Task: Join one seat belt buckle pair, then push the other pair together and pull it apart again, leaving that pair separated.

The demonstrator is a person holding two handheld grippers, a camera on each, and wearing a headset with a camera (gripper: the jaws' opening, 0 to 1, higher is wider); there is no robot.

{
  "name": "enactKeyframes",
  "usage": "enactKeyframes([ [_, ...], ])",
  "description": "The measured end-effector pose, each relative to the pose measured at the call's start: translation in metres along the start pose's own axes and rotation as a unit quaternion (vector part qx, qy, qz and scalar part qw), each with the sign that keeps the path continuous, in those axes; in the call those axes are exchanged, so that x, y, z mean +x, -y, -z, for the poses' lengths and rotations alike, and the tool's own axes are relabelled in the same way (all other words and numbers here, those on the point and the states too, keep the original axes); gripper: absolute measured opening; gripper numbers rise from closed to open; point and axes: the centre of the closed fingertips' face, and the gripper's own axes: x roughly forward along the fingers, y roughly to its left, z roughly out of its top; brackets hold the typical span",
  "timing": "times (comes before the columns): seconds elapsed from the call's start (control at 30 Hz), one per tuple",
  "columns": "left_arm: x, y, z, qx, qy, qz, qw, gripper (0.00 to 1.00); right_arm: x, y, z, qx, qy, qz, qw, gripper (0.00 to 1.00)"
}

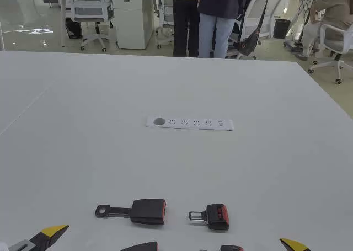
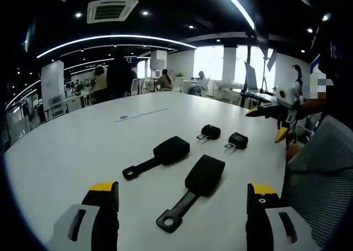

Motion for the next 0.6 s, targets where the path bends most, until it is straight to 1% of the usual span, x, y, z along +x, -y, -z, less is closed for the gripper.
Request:
enactKeyframes([
  [0.6, 0.0003, 0.0020, -0.0016, 0.002, -0.001, 0.002, 1.0000, 0.98, 0.0009, -0.0023, -0.0031, -0.001, 0.000, 0.000, 1.0000, 0.99],
])
